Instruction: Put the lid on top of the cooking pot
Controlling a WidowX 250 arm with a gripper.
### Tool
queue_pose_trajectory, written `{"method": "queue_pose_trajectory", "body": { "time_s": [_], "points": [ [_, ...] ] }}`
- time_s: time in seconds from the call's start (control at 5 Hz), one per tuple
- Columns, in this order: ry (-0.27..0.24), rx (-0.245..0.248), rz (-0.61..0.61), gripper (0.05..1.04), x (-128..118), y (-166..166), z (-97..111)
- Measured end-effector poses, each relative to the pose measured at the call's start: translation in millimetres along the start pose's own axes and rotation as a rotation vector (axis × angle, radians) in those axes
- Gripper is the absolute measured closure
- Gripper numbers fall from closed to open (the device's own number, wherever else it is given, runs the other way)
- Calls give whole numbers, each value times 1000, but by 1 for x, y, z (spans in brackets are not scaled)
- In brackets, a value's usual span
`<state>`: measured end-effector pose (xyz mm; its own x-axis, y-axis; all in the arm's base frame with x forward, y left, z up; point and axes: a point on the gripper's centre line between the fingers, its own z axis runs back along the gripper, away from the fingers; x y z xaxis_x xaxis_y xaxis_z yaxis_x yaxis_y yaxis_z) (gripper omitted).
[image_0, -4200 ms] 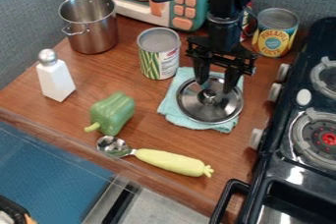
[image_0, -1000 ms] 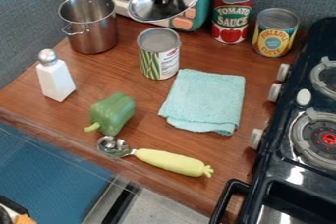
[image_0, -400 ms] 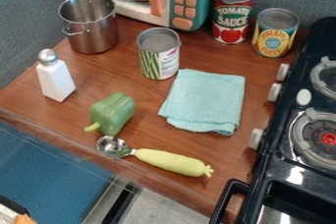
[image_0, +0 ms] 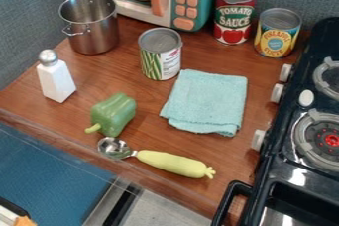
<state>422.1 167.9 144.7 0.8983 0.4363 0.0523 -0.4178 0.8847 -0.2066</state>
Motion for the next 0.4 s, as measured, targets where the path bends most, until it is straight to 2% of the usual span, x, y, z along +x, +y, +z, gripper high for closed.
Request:
{"method": "queue_pose_trajectory", "body": {
  "time_s": [0.2, 0.4],
  "points": [
    [10, 33, 28, 806, -2, 11, 4],
    [48, 45, 32, 806, -8, 19, -4]
  ]
}}
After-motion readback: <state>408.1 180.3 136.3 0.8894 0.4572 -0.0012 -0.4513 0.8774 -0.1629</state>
